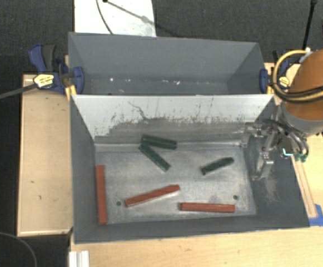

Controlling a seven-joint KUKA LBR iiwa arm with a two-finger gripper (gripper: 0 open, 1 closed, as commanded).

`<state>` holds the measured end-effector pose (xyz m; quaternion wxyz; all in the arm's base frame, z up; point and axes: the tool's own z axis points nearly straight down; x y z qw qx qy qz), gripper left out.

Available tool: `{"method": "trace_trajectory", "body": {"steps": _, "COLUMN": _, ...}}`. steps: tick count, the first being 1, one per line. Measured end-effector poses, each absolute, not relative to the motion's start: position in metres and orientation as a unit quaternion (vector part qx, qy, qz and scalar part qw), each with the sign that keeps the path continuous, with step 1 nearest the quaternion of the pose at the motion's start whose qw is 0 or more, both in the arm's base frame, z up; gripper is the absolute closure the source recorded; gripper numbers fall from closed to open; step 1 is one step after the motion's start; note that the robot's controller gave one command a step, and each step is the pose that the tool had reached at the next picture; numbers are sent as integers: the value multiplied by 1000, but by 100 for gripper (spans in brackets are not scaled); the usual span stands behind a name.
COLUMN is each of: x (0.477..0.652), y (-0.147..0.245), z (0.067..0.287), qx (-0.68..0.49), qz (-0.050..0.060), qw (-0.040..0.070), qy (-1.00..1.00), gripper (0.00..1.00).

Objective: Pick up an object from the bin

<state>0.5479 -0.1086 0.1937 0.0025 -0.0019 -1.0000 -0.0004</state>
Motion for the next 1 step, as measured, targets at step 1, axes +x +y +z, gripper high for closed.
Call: {"method": "trace_trajectory", "body": {"steps": 1, "x": 591, "y": -59, "z": 68, "qx": 132, "qz": -1, "qw": 2, "qy": -991, "gripper": 0}}
